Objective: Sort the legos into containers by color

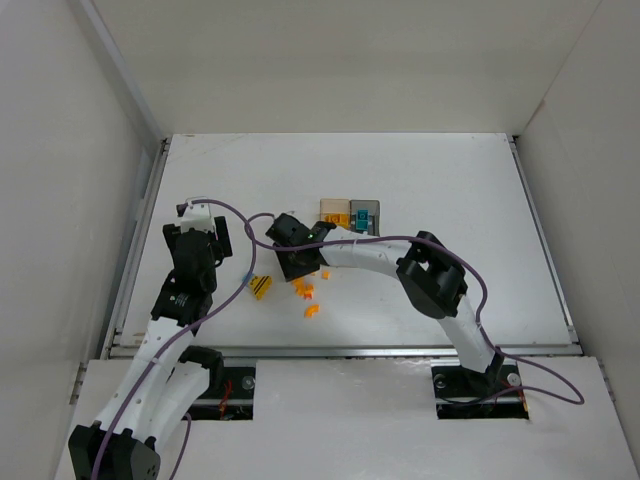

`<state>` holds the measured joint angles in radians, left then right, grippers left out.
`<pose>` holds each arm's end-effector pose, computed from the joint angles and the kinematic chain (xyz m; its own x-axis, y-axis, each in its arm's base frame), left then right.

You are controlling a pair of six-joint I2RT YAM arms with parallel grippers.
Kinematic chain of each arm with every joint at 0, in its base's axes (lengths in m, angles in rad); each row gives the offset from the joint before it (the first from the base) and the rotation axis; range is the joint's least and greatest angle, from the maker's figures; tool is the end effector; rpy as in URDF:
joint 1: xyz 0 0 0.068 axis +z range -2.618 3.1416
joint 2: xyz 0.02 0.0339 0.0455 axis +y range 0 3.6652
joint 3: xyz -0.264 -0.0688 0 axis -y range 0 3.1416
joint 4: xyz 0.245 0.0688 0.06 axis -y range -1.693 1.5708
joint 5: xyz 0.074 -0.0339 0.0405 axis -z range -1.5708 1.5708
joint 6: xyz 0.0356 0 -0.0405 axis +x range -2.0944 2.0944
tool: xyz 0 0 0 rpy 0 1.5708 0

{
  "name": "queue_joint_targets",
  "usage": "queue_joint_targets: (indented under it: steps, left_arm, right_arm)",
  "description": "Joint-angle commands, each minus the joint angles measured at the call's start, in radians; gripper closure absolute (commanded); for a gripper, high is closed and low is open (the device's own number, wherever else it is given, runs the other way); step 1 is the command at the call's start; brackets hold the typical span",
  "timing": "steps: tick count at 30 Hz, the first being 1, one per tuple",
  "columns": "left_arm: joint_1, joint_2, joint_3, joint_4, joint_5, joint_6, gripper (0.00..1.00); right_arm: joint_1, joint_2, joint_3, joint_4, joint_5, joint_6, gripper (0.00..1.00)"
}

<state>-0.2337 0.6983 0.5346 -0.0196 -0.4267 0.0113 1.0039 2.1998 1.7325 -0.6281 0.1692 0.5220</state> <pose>0.1726 -0.0259 0.2831 -0.1794 0.0533 -0.9823 -0.1830 0.9793 0.0865 0.2580 0.3941 0.1732 -0.8079 -0.3538 -0.4714 -0.4468 0.8892 0.0984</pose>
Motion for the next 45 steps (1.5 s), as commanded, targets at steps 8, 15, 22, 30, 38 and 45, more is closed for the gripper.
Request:
queue_joint_targets:
  steps: [8, 15, 22, 30, 38, 45]
  left_arm:
    - [0.002, -0.006, 0.016, 0.021, -0.017, 0.004, 0.32]
    - [0.002, -0.006, 0.016, 0.021, 0.006, 0.004, 0.30]
    - [0.002, -0.006, 0.016, 0.021, 0.016, 0.013, 0.26]
    - [0.002, 0.003, 0.016, 0.021, 0.025, 0.013, 0.25]
    - [0.002, 0.003, 0.016, 0.021, 0.034, 0.013, 0.21]
    - [0.002, 0.049, -0.007, 0.090, 0.043, 0.013, 0.21]
  right_arm:
    - [-0.008, -0.241, -0.013, 0.131, 0.171, 0.030, 0.91]
    - [-0.083, -0.264, -0.048, 0.033, 0.343, 0.067, 0.91]
    - [-0.134, -0.264, -0.119, 0.024, 0.372, 0.122, 0.88]
    - [-0.156, -0.241, -0.157, 0.074, 0.280, 0.099, 0.50]
    - [-0.156, -0.268, -0.168, 0.065, 0.280, 0.081, 0.18]
    - [-0.018, -0.322, -0.123, 0.041, 0.267, -0.109, 0.19]
